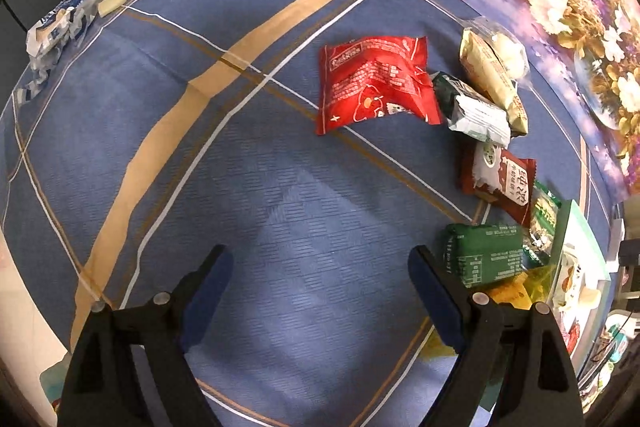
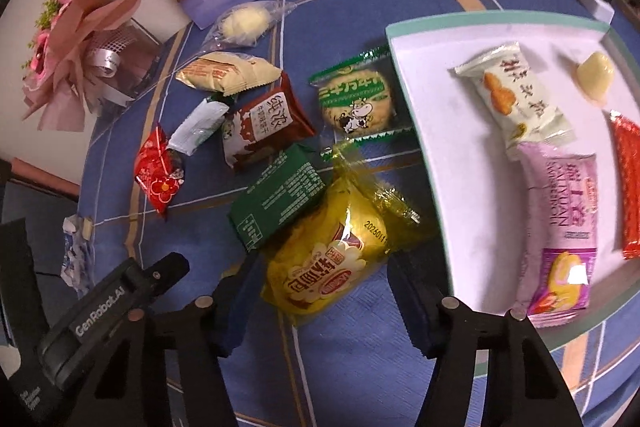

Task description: Organize snacks

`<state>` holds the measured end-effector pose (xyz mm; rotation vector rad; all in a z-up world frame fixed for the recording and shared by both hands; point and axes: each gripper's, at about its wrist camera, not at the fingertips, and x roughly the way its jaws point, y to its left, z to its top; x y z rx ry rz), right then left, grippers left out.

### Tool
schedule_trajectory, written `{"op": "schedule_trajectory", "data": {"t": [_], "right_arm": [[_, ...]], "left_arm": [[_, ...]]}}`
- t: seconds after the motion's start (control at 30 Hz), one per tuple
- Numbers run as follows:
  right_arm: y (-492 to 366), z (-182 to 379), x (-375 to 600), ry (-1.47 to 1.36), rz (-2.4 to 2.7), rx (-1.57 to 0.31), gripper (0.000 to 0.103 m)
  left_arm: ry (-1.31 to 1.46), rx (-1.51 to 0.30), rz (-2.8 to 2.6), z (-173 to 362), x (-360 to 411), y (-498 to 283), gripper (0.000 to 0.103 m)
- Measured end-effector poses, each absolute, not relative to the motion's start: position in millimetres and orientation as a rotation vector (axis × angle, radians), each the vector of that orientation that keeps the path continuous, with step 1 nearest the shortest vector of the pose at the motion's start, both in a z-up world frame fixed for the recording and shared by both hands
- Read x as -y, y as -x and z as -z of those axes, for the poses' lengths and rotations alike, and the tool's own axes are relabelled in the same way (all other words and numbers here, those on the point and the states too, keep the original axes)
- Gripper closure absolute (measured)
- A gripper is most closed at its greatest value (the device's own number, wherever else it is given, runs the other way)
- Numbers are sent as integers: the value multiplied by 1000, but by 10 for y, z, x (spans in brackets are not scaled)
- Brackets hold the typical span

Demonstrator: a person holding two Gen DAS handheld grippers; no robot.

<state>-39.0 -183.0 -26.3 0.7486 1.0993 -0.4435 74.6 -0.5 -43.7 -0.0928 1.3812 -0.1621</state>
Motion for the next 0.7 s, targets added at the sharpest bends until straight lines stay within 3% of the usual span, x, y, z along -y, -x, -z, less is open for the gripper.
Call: {"op": "schedule_trajectory", "data": {"t": [0.53,0.7], "right_arm": [[235,488,1891,-798,441,-1089,42],[236,482,1910,-776,450,-1088,53]], "left_arm": [[106,-1405,169,604,87,-863,13],[109,-1405,172,612,64,-900,13]]}}
